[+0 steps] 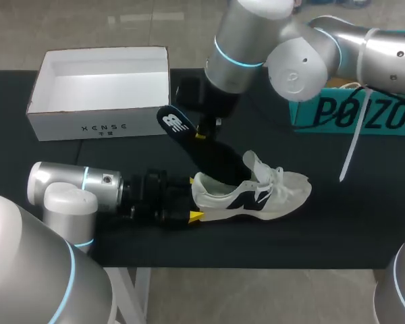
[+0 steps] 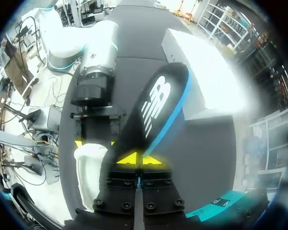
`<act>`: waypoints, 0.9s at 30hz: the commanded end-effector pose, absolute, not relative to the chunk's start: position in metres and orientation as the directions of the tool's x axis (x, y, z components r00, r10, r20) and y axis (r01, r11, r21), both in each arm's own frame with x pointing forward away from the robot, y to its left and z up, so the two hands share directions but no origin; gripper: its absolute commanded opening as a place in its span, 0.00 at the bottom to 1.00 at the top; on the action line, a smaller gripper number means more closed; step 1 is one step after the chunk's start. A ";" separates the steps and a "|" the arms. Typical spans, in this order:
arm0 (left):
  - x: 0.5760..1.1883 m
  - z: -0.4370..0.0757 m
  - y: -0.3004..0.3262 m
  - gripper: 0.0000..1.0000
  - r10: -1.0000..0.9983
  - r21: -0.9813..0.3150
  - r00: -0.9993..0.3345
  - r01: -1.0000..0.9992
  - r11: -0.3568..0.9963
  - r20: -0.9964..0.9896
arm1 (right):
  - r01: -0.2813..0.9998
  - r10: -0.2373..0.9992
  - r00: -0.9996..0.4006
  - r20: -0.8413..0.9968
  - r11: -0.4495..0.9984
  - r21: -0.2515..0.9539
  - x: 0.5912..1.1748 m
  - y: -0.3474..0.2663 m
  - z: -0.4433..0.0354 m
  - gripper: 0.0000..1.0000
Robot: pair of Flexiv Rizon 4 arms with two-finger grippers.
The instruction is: Take the shoe out of the shoebox, open the shoe tongue, remove and reinsert the insole, then place the shoe into the shoebox
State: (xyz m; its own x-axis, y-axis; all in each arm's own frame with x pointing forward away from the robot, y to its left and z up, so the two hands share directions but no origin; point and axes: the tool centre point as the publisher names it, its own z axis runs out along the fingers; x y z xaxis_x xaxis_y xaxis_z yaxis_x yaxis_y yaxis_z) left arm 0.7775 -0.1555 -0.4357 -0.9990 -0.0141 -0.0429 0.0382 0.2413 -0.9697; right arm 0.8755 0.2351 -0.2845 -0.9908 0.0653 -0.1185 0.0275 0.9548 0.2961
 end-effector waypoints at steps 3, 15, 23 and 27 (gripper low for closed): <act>0.777 -0.439 -0.156 0.00 -0.016 -0.969 -0.999 0.038 0.242 -0.043 | 0.025 0.085 -0.980 -0.179 0.949 0.313 0.886 0.232 -0.227 0.00; 0.777 -0.439 -0.156 0.00 -0.016 -0.969 -0.999 0.038 0.242 -0.043 | 0.076 0.150 -0.966 -0.210 0.943 0.325 0.897 0.213 -0.159 0.00; 0.777 -0.439 -0.156 0.00 -0.016 -0.969 -0.999 0.038 0.242 -0.043 | 0.076 0.150 -0.966 -0.210 0.943 0.325 0.897 0.213 -0.159 0.00; 0.777 -0.439 -0.156 0.00 -0.016 -0.969 -0.999 0.038 0.242 -0.043 | 0.076 0.150 -0.966 -0.210 0.943 0.325 0.897 0.213 -0.159 0.00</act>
State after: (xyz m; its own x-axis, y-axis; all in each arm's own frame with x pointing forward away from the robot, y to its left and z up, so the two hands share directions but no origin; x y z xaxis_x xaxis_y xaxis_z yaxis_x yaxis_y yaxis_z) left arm 0.7775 -0.1556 -0.4357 -0.9990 -0.0140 -0.0430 0.0383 0.2413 -0.9697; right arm 0.8973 0.2137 -0.1580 -0.9662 0.1500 -0.2096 0.0764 0.9433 0.3229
